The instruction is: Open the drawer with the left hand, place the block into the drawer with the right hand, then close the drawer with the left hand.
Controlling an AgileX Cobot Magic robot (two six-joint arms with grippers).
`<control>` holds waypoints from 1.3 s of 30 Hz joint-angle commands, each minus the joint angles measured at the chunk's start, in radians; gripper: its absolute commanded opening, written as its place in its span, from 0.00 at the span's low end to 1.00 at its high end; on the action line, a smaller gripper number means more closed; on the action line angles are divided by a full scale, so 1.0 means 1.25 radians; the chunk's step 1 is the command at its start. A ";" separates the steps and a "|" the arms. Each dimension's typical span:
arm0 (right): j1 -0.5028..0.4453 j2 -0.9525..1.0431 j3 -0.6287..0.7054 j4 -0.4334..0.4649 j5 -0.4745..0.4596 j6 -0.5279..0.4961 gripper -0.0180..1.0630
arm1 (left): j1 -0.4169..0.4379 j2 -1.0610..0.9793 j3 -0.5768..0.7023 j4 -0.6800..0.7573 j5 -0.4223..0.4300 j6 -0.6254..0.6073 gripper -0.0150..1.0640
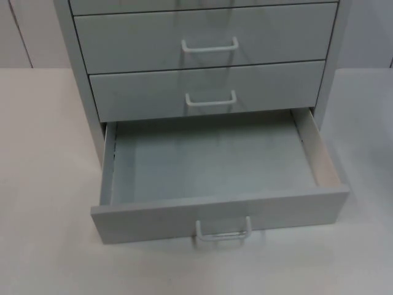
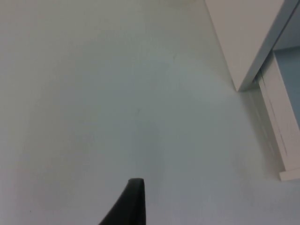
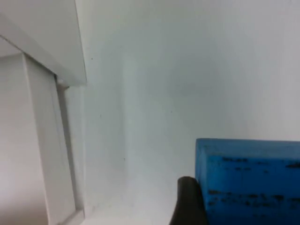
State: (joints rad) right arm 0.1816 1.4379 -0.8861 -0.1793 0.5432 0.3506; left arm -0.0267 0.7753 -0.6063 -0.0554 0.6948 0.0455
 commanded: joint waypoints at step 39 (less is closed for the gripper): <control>0.416 0.450 -0.172 -0.444 -0.243 0.533 0.30 | 0.002 -0.005 0.003 -0.006 -0.028 -0.005 0.99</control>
State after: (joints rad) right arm 0.6999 1.9876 -1.0940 -0.7214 0.2637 1.0003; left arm -0.0267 0.7753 -0.6063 -0.0554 0.6731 0.0455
